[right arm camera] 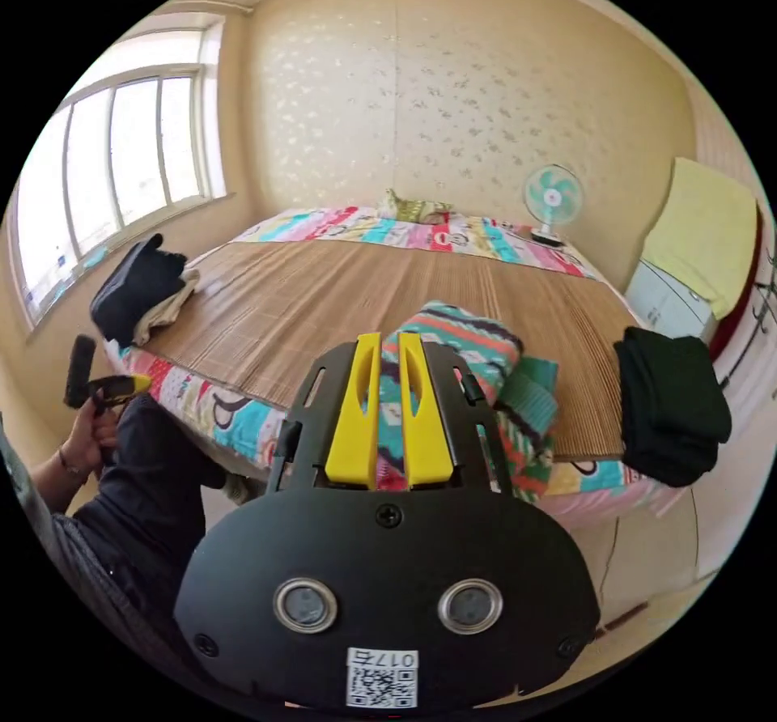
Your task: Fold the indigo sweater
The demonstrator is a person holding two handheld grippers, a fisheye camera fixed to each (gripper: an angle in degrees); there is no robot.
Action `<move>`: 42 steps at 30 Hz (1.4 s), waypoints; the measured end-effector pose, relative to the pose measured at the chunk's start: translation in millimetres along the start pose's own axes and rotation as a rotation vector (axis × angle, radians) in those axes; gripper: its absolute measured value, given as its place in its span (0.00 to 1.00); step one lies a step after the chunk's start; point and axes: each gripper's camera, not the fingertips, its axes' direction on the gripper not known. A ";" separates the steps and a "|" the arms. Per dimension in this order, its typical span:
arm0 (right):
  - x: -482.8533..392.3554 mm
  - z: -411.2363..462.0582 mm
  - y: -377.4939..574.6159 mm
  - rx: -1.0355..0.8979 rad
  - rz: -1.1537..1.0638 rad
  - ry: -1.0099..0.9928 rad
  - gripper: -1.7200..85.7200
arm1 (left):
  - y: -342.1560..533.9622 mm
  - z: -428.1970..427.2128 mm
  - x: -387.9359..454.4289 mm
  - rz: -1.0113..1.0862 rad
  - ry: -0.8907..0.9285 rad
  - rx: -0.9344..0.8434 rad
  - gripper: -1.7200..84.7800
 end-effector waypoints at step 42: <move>-220.9 149.7 158.2 -0.648 -0.812 -0.700 0.09 | -160.1 128.0 -172.0 -0.286 0.191 -0.487 0.15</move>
